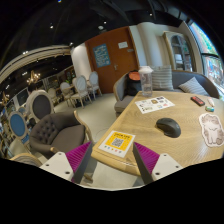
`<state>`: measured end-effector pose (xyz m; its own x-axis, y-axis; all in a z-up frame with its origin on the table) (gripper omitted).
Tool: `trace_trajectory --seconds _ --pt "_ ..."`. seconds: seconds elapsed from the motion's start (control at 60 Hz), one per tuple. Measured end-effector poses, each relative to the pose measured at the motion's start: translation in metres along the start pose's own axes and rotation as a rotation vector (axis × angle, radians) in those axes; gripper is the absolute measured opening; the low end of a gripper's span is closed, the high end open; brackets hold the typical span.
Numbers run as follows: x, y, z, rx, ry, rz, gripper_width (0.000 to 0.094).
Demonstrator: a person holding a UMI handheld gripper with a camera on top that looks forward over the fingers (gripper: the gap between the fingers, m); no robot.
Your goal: Arrange mouse
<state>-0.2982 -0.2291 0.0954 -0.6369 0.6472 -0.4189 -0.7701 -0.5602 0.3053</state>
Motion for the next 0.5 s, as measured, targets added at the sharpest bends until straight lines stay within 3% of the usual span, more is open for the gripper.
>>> trace_trajectory --seconds 0.133,0.35,0.5 --pt "-0.008 -0.045 -0.001 -0.017 0.004 -0.068 0.0849" --pt "-0.017 -0.148 0.014 -0.037 0.026 -0.272 0.0851" --pt "0.004 -0.197 0.020 -0.046 0.094 -0.305 0.0849"
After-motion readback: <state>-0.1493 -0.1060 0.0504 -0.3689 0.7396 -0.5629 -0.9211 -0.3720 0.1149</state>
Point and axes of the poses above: the point between the fingertips, and its own axes, seen from behind it with the camera up: y to the left, z up, x forward, the way the camera looks, the point moved 8 cm from there along -x, backward, against the way the camera looks, and after that the axes turned 10 degrees about z, right-handed, at the moved point
